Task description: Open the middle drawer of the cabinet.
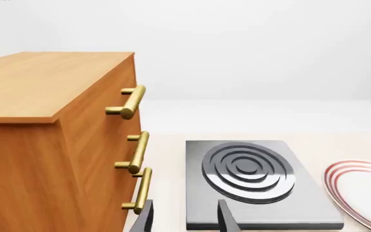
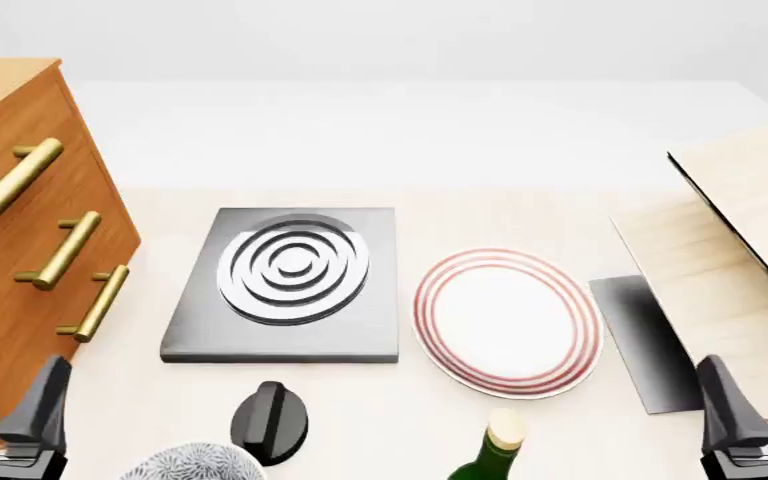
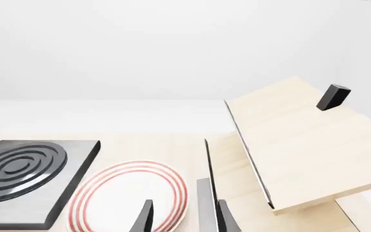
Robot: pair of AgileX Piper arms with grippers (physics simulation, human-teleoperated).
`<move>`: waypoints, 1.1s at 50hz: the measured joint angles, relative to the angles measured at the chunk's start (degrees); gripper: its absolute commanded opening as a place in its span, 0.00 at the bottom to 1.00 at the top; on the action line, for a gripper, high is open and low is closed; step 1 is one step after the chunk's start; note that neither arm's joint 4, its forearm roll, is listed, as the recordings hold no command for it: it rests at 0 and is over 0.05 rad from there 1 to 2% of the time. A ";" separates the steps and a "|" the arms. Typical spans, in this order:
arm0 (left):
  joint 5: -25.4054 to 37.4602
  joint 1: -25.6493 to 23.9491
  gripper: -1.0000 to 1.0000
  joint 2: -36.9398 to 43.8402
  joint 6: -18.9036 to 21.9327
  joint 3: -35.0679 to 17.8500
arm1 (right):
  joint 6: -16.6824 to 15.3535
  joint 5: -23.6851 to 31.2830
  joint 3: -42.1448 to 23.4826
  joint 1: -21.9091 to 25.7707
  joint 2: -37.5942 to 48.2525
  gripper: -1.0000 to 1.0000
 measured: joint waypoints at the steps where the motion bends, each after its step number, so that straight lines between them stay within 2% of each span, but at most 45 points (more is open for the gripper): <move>1: 0.01 -0.06 1.00 0.00 0.02 -0.02 | -0.04 0.00 -0.02 -0.01 0.02 1.00; 16: 0.28 -1.19 1.00 0.79 0.08 -0.22 | -0.21 0.20 -0.21 -0.17 0.02 1.00; 17: -1.69 -0.17 1.00 1.92 1.11 -0.15 | -0.21 0.22 -0.22 -0.19 0.02 1.00; 26: -1.48 -0.76 1.00 4.04 0.98 -0.02 | -0.23 0.36 -0.33 -0.33 -0.01 1.00; 33: -1.70 -0.17 1.00 4.02 2.53 -0.09 | -0.23 0.41 -0.36 -0.38 -0.02 1.00; 42: -3.08 0.63 1.00 3.40 6.27 -0.48 | -0.22 0.44 -0.39 -0.40 -0.03 1.00; 55: -7.99 -2.55 1.00 3.08 16.40 -1.39 | -0.23 0.45 -0.40 -0.42 -0.03 1.00</move>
